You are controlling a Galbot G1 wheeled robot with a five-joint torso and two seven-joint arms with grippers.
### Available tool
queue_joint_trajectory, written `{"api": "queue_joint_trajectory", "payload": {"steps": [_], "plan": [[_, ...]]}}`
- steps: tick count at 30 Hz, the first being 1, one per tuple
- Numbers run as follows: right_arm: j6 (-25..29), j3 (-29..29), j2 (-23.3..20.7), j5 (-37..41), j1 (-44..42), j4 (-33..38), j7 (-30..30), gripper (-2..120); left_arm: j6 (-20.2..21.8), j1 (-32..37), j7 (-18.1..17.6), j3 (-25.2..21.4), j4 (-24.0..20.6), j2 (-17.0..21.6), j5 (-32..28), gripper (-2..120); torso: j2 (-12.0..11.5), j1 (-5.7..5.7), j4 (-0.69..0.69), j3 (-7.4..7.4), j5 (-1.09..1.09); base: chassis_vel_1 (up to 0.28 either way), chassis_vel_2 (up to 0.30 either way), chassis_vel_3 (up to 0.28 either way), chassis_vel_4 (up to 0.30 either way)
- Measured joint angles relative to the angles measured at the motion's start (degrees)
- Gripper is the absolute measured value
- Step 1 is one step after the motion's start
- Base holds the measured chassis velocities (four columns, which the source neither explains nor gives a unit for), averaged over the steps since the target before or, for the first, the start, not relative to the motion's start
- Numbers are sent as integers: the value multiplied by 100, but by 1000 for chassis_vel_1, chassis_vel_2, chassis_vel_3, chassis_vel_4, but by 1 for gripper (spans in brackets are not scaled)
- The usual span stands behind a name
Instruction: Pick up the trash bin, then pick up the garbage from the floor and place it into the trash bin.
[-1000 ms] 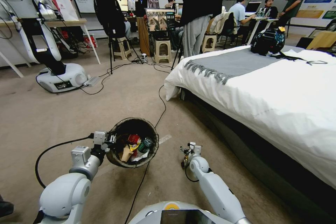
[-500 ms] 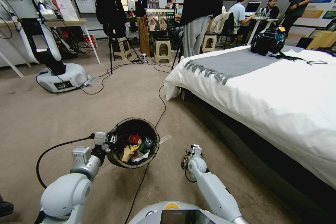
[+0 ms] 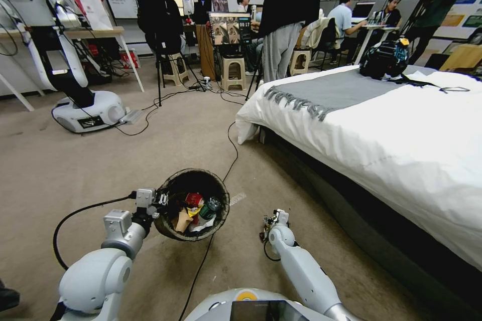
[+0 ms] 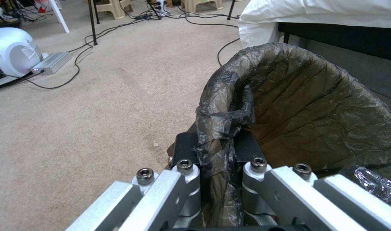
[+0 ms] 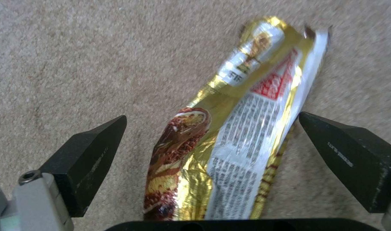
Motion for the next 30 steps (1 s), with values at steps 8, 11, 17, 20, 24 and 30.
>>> {"api": "queue_joint_trajectory", "payload": {"steps": [8, 11, 17, 20, 24, 30], "plan": [[64, 24, 129, 112, 103, -342, 30, 100, -3, 0, 2, -4, -6, 14, -9, 6, 0, 0, 3, -1, 1, 0, 0, 0, 0], [108, 23, 137, 105, 124, -403, 51, 100, -3, 0, 3, -3, -6, 14, -9, 6, 1, 0, 3, -1, -1, 0, 0, 0, 0], [170, 12, 150, 72, 154, -513, 63, 100, -6, -6, 5, 19, -4, 20, -9, 6, 2, -1, 2, -2, -1, 0, 0, 0, 0], [199, 3, 153, 46, 160, -554, 60, 100, -7, -6, 6, 20, -3, 25, -8, 6, 2, -1, 2, -2, -1, 0, 0, 0, 0], [214, 0, 154, -36, 148, -568, 61, 99, -8, -9, 6, 20, 10, 23, -3, 6, 2, -1, 2, -2, -1, 0, 0, 0, 0], [202, -4, 146, -161, 41, -378, 168, 88, -8, -17, 7, 28, 19, 11, -2, 6, 1, 0, -1, 0, 0, 0, 0, 0, 0]]}}
